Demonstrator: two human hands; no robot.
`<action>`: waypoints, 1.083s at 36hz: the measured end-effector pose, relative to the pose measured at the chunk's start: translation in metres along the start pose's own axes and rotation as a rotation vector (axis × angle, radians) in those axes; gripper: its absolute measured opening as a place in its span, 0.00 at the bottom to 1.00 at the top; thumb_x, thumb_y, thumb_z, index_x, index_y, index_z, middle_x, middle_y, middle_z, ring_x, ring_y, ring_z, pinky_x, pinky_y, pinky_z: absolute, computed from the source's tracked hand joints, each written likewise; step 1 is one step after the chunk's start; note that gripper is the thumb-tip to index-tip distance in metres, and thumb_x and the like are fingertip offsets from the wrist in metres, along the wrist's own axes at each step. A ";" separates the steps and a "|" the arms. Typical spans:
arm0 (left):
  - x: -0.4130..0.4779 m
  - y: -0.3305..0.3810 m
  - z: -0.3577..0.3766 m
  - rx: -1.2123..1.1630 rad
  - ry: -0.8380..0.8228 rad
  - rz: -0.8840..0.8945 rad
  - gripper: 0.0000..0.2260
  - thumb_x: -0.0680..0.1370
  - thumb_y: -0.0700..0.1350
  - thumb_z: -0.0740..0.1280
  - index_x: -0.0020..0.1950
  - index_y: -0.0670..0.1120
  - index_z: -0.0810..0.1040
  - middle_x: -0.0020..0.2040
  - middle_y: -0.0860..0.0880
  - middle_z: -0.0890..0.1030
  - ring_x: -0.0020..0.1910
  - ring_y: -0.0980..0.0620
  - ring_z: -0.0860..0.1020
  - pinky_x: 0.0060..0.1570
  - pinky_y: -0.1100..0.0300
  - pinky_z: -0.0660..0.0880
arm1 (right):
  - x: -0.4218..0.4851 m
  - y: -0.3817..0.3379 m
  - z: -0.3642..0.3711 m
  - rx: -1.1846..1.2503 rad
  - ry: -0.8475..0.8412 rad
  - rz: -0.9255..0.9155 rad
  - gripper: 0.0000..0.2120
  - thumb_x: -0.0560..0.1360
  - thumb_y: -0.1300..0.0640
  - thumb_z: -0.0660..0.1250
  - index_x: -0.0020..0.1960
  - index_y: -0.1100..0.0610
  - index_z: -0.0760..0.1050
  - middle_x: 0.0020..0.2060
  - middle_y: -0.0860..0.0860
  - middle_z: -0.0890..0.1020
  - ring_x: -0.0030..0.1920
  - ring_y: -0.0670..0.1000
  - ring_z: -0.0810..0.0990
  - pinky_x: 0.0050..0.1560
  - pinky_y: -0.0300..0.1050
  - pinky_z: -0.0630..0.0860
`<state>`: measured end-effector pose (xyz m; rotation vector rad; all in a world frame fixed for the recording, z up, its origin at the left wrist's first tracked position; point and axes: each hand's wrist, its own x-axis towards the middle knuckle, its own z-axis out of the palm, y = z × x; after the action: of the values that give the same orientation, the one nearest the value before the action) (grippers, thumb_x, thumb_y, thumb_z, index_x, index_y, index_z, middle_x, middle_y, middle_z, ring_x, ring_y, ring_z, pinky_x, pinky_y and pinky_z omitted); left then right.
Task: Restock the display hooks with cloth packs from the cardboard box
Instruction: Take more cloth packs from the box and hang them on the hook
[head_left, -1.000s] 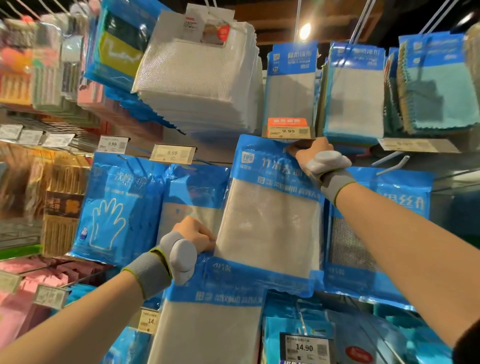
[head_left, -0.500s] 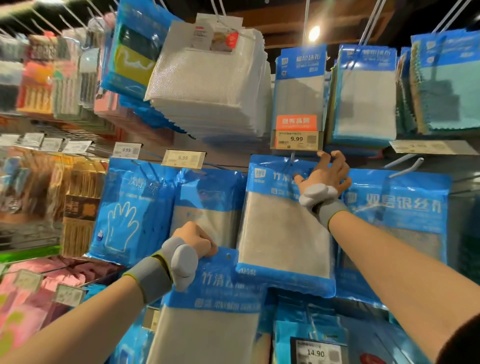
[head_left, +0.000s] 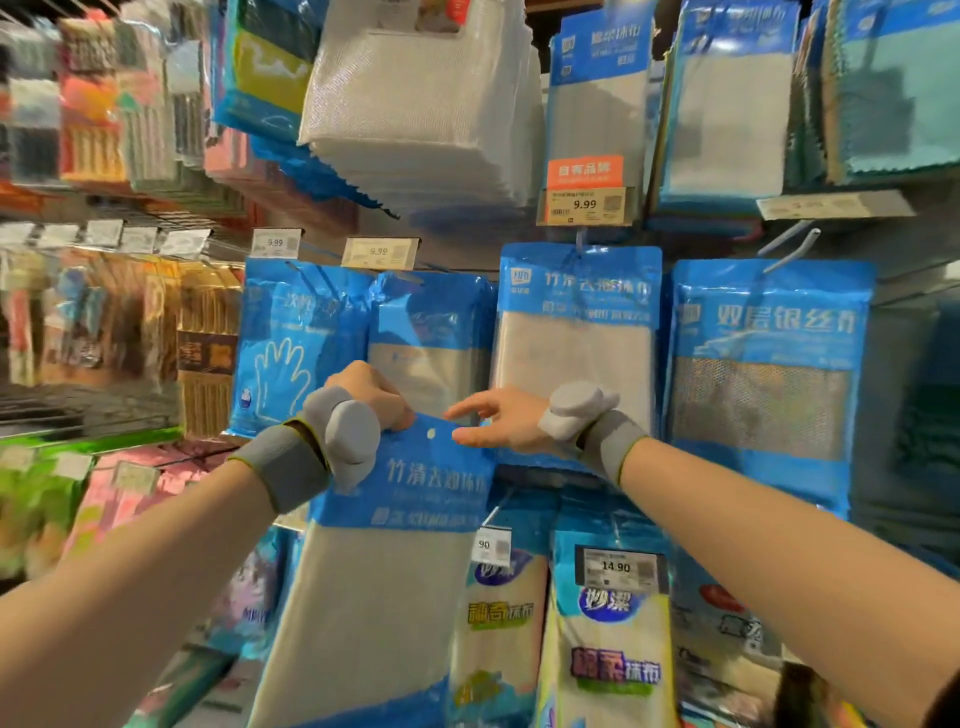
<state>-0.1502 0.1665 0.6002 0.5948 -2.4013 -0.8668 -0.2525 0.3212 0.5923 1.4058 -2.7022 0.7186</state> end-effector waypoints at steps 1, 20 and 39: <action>-0.003 0.000 -0.003 0.008 0.013 -0.005 0.09 0.69 0.41 0.71 0.47 0.41 0.85 0.44 0.43 0.82 0.42 0.47 0.74 0.49 0.55 0.76 | -0.001 -0.003 0.006 0.029 -0.014 -0.002 0.22 0.75 0.50 0.67 0.68 0.53 0.70 0.66 0.52 0.74 0.66 0.52 0.72 0.67 0.43 0.67; -0.020 0.068 -0.050 -0.258 0.303 0.276 0.05 0.72 0.44 0.70 0.47 0.47 0.84 0.40 0.48 0.78 0.36 0.52 0.73 0.38 0.68 0.71 | -0.002 -0.046 -0.064 0.342 0.717 -0.128 0.08 0.68 0.58 0.76 0.46 0.58 0.82 0.41 0.52 0.80 0.46 0.49 0.78 0.52 0.44 0.76; 0.050 0.126 0.046 -0.411 0.038 0.510 0.31 0.73 0.36 0.68 0.70 0.56 0.59 0.64 0.42 0.64 0.54 0.49 0.68 0.57 0.60 0.66 | 0.000 0.029 -0.176 0.092 0.878 0.162 0.13 0.70 0.45 0.72 0.51 0.51 0.83 0.54 0.48 0.83 0.57 0.51 0.79 0.63 0.46 0.72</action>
<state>-0.2448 0.2477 0.6711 -0.1528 -2.0985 -1.0518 -0.3090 0.4063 0.7382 0.6261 -2.0891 1.1397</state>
